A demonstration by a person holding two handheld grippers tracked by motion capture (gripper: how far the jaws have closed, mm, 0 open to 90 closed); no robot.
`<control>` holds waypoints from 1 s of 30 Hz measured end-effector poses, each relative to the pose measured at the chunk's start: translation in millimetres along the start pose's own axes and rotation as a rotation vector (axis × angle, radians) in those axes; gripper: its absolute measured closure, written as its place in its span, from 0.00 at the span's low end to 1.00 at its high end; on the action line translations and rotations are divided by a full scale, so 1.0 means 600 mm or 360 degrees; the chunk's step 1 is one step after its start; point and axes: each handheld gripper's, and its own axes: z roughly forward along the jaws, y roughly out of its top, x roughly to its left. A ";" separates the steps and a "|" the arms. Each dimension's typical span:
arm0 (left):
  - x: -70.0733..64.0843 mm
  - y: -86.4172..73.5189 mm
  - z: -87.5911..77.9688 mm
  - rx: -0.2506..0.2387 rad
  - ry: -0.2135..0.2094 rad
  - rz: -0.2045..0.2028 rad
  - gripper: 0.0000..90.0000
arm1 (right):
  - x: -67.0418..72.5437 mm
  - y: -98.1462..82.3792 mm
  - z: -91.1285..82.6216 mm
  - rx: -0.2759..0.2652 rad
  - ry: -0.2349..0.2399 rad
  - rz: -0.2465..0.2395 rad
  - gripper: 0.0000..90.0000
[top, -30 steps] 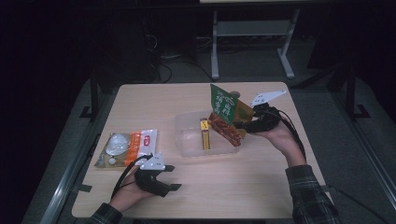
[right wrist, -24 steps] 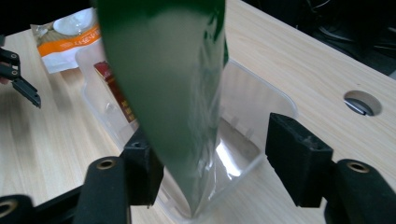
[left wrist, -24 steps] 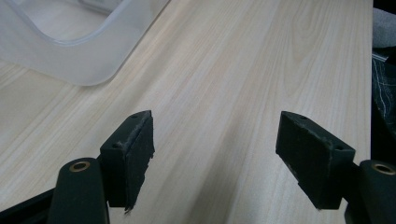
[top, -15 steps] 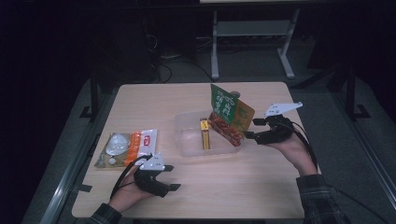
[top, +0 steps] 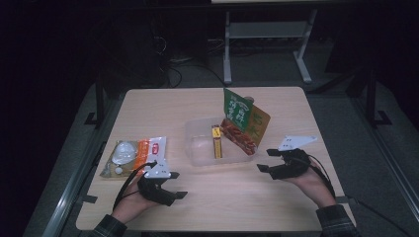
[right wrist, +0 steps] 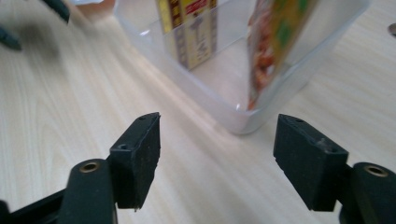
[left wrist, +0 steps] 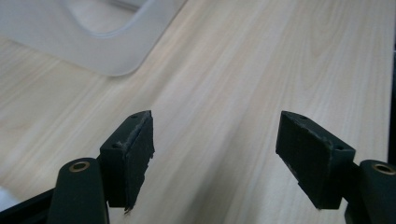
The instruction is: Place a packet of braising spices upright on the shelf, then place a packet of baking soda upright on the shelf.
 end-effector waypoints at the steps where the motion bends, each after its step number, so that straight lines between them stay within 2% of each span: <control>1: 0.004 -0.001 -0.005 -0.0006 0.0022 0.0003 0.30 | 0.004 -0.005 0.002 -0.0005 0.0010 -0.0015 0.33; 3: 0.014 -0.002 -0.018 -0.0001 0.0071 0.0001 0.31 | 0.013 -0.015 0.002 0.0010 0.0022 -0.0014 0.33; 5: 0.025 -0.006 -0.030 -0.0032 0.0111 -0.0045 0.32 | 0.019 -0.026 0.003 0.0017 0.0026 -0.0004 0.33; 6: 0.031 -0.008 -0.038 -0.0028 0.0134 -0.0048 0.33 | 0.021 -0.031 0.003 0.0019 0.0033 0.0000 0.32; 9: 0.052 -0.014 -0.063 -0.0045 0.0237 -0.0088 0.40 | 0.028 -0.046 0.005 0.0030 0.0029 0.0010 0.32; 13: 0.086 -0.022 -0.091 -0.0019 0.0405 -0.0140 0.63 | 0.036 -0.060 0.009 0.0061 0.0049 0.0020 0.32; 14: 0.095 -0.025 -0.097 -0.0008 0.0448 -0.0176 0.69 | 0.037 -0.062 0.011 0.0070 0.0047 0.0006 0.31; 15: 0.107 -0.027 -0.104 0.0007 0.0490 -0.0173 0.75 | 0.039 -0.063 0.011 0.0082 0.0047 0.0007 0.31; 19: 0.152 -0.035 -0.125 0.0014 0.0593 -0.0297 0.99 | 0.042 -0.062 0.015 0.0087 0.0054 -0.0011 0.31; 21: 0.175 -0.039 -0.132 0.0014 0.0616 -0.0354 1.00 | 0.043 -0.062 0.018 0.0089 0.0054 -0.0008 0.31; 24: 0.208 -0.044 -0.136 0.0017 0.0692 -0.0420 1.00 | 0.044 -0.062 0.020 0.0099 0.0061 -0.0003 0.31; 28: 0.257 -0.048 -0.135 0.0066 0.0780 -0.0456 1.00 | 0.044 -0.062 0.023 0.0101 0.0068 0.0000 0.31; 30: 0.279 -0.052 -0.131 0.0097 0.0784 -0.0480 1.00 | 0.043 -0.063 0.025 0.0104 0.0064 0.0002 0.31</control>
